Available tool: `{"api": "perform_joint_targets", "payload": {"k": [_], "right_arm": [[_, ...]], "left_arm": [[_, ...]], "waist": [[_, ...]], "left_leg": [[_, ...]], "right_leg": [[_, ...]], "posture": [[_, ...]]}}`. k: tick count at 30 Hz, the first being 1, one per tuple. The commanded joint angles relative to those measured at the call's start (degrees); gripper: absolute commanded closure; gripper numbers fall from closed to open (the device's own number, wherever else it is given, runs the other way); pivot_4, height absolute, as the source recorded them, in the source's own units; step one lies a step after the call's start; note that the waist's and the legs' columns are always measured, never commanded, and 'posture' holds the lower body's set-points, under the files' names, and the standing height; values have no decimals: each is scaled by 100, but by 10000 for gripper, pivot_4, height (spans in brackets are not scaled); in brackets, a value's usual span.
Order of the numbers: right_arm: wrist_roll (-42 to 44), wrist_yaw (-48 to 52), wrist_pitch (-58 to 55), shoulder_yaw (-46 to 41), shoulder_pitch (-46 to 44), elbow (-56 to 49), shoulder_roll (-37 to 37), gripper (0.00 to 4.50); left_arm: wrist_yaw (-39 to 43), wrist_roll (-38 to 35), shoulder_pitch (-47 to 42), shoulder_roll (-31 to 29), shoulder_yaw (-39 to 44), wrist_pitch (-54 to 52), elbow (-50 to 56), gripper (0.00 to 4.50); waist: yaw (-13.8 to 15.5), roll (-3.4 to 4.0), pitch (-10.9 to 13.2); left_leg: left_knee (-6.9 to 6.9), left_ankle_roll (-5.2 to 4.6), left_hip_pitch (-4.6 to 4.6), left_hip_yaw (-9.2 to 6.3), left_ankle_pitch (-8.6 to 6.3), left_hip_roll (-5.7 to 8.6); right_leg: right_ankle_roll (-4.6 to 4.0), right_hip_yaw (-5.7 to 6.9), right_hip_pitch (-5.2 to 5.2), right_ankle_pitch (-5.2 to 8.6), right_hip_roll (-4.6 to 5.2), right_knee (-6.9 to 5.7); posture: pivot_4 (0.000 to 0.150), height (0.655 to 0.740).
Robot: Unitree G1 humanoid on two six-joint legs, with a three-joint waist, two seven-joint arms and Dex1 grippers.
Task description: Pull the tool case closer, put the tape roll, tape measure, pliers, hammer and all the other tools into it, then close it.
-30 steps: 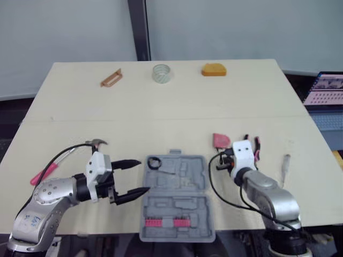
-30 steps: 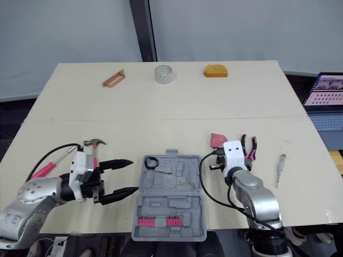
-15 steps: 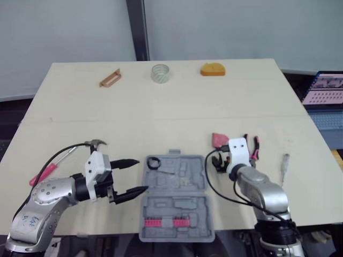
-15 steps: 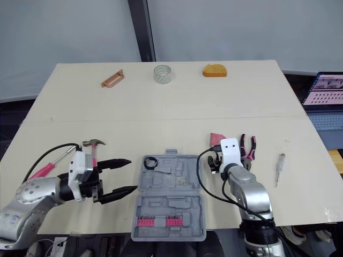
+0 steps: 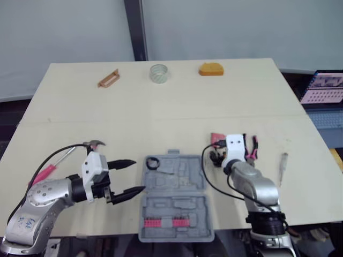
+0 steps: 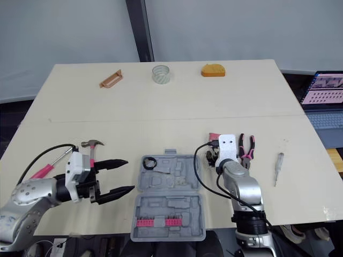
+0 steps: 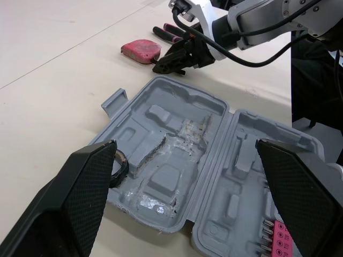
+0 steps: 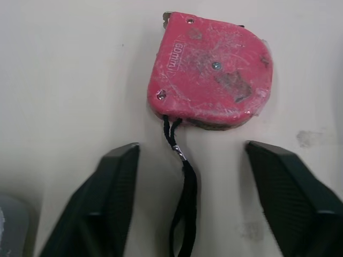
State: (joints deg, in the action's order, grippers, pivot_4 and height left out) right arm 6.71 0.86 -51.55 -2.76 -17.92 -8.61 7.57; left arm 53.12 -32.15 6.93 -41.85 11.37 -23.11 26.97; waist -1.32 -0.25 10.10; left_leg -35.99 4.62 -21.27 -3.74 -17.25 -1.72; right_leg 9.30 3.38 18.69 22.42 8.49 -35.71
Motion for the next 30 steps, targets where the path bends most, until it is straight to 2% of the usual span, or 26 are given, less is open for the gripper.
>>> {"api": "perform_joint_targets", "payload": {"k": [1, 4, 10, 14, 23, 30], "right_arm": [[-51, -92, -55, -95, 11, -21, -21, 29709], [-57, -93, -64, -91, 11, -22, -34, 44722], [-64, -52, -71, -81, 87, -96, 9, 44722], [-19, 211, -243, 33, 344, -520, 299, 44722], [518, 877, -1269, -124, 2071, -2573, 1001, 44722], [1108, 1389, -1969, -249, 3170, -3773, 1368, 44722]], "left_arm": [[-31, -28, 27, -71, 134, 42, 225, 0], [-36, -28, 32, -74, 129, 44, 221, 0], [-30, -41, 21, -87, 124, 40, 201, 0], [47, -80, 17, -123, 97, 36, 174, 0], [351, -102, -105, -180, -37, 84, -10, 0], [714, -77, -162, -211, -132, 162, -189, 0]], "waist": [[-5, 0, 0], [-13, 0, 0], [-12, 0, 0], [3, 1, 1], [26, 2, 2], [114, 3, 2]], "left_leg": [[0, 0, 0, 0, 0, 0], [1, 0, 0, 0, 0, 0], [1, 0, 0, 0, 0, 0], [2, 0, 0, 0, 0, 0], [7, 0, -1, 1, 0, 0], [9, -1, 1, 4, -1, 0]], "right_leg": [[0, 0, 0, 0, 0, 0], [0, 0, 0, 0, 0, 0], [0, 0, 0, 0, 0, 1], [0, -1, 0, 0, 0, 1], [0, -2, 0, 0, 0, 9], [0, -5, -1, 0, 0, 12]], "posture": [[1500, 7400], [1500, 7400], [1500, 7400], [1500, 7400], [1500, 7400], [1500, 7400]]}}
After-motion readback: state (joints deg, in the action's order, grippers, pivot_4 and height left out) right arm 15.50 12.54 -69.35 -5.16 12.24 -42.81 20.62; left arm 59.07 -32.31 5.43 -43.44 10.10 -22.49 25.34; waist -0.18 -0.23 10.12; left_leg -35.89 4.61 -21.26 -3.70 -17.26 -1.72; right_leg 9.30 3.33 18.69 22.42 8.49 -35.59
